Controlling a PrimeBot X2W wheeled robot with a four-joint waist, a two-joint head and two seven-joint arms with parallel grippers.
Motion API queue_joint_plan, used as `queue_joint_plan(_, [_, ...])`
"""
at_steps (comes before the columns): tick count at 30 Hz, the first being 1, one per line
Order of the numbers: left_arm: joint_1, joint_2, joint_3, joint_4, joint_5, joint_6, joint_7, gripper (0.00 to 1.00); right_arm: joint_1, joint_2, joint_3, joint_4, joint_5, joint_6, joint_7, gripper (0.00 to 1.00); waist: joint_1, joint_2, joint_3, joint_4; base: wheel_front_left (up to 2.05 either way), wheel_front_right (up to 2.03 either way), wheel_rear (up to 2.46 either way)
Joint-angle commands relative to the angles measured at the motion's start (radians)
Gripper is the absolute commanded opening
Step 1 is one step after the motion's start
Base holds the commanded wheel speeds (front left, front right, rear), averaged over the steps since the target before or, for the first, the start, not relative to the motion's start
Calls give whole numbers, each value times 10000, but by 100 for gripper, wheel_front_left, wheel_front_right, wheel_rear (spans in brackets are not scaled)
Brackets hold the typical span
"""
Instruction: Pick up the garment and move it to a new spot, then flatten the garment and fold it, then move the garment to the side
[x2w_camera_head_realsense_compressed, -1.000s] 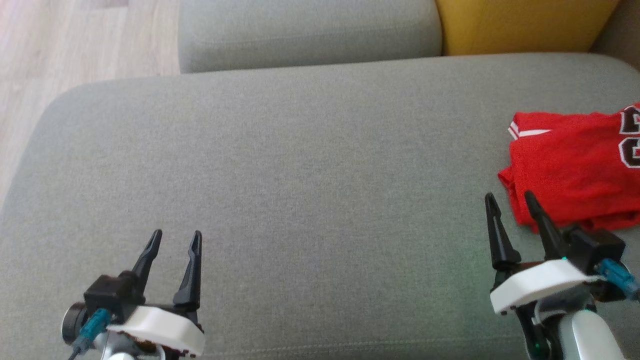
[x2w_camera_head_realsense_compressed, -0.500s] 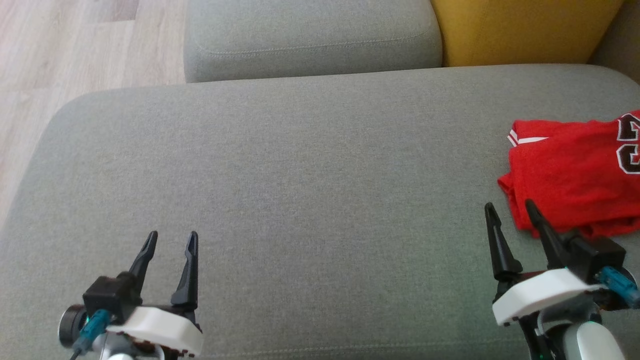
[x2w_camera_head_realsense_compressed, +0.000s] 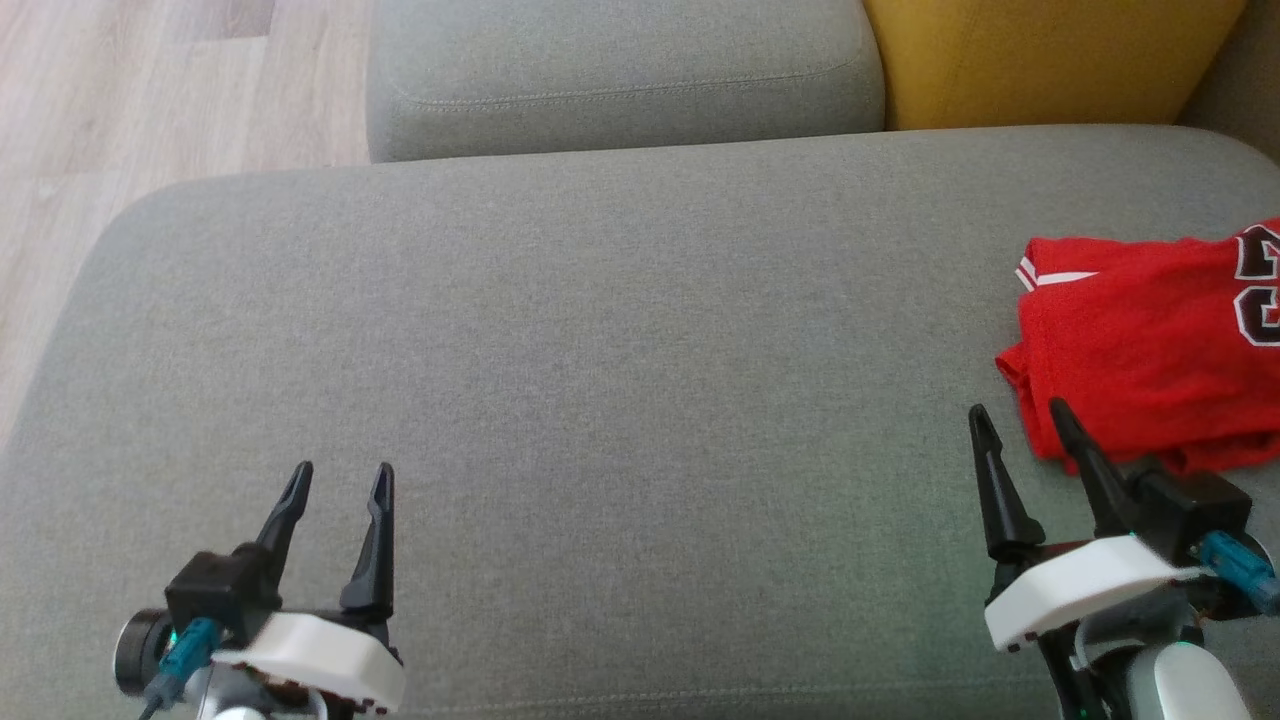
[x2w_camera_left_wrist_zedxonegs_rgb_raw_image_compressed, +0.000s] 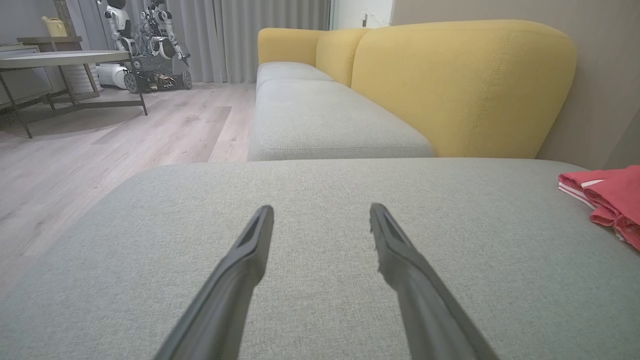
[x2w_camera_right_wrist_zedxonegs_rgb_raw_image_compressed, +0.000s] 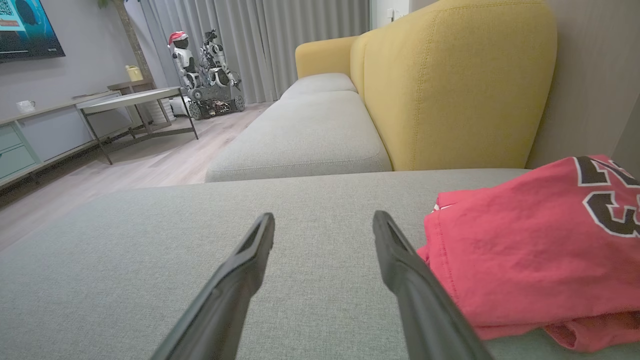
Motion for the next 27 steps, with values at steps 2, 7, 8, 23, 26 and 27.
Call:
queue_joint_plan(2, [-383,230,329,-337,66,39,-32,100,-271,-36,206,-404,68,-7,-31,100,1,0,7,-3,0,0,0])
queue_joint_plan(7, [-401,251,301,-325,57,54,-45,100,-276,-36,221,-373,133,-7,-53,100,1,0,24,-1,0,0,0])
queue_joint_plan(8, [-405,255,300,-327,53,59,-49,100,-279,-36,232,-369,141,-7,-56,100,1,0,30,0,0,0,0])
queue_joint_plan(23, [33,-1,-201,235,-10,-5,-7,0,23,6,77,259,208,0,-6,0,1,0,66,-2,0,0,0])
queue_joint_plan(26, [124,-135,-182,441,-294,-53,43,0,87,3,89,519,532,0,-26,0,1,0,72,-1,0,0,0])
queue_joint_plan(27, [112,-147,-151,447,-402,-71,66,0,74,-6,84,534,658,0,-28,0,1,0,74,0,0,0,0])
